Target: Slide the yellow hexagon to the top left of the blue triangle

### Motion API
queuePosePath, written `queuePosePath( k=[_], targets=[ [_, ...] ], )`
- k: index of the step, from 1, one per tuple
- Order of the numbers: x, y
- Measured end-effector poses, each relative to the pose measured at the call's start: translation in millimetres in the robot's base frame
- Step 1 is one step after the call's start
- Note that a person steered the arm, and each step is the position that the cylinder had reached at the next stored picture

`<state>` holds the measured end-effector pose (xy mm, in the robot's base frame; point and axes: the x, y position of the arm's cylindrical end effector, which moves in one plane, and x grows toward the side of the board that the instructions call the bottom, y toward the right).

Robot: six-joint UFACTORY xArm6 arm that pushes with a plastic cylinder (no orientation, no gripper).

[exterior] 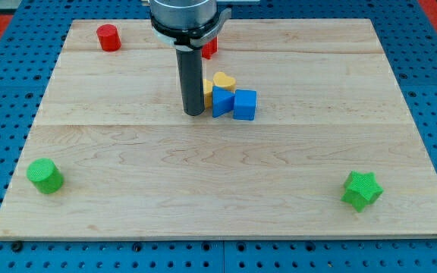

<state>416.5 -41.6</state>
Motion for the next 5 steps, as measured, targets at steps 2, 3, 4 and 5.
queuePosePath(
  k=[2, 3, 4, 5],
  targets=[
    [-21, -47],
    [-67, -31],
    [-89, 44],
    [-110, 50]
  ],
)
